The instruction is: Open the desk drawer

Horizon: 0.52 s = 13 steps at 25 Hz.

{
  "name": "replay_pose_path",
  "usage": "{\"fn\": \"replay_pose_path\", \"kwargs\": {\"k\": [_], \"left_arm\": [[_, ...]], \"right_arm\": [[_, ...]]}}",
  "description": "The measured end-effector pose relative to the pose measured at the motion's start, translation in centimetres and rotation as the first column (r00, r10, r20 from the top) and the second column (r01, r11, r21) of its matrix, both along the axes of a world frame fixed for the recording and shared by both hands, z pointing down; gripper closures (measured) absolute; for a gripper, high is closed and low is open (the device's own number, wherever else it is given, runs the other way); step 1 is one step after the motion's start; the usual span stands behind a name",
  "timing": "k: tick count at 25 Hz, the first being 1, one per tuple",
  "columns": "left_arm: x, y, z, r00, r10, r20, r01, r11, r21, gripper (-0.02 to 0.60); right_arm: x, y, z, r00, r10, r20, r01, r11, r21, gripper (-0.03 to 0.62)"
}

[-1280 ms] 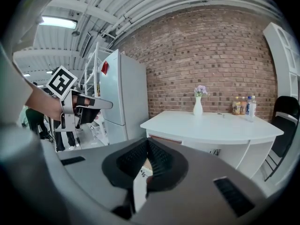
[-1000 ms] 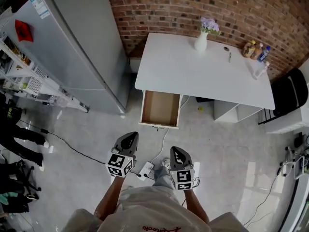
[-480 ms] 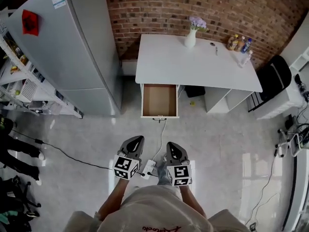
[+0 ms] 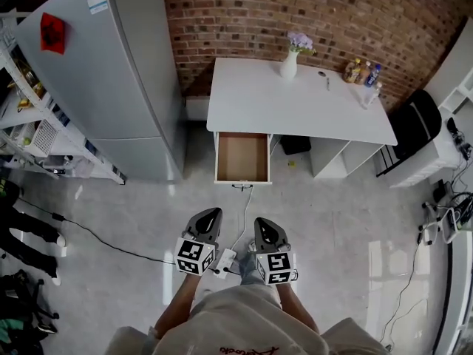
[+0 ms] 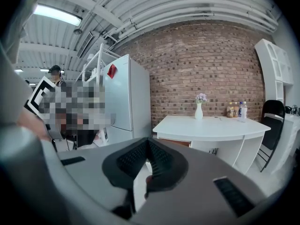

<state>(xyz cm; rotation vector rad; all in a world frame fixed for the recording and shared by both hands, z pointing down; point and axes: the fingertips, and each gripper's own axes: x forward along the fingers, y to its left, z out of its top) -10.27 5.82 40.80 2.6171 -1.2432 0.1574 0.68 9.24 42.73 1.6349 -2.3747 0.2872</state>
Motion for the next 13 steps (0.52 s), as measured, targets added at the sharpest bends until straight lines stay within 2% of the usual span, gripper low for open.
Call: {"fn": "replay_pose_path", "kwargs": {"k": [5, 13], "left_arm": [[-0.3, -0.2, -0.7, 1.0, -0.018, -0.012, 0.018, 1.0, 0.013, 0.569], [0.2, 0.4, 0.2, 1.0, -0.003, -0.004, 0.003, 1.0, 0.011, 0.569]], "right_arm": [[-0.6, -0.7, -0.5, 1.0, -0.027, -0.012, 0.027, 1.0, 0.004, 0.577], [-0.4, 0.2, 0.6, 1.0, -0.016, 0.02, 0.017, 1.0, -0.013, 0.577]]}}
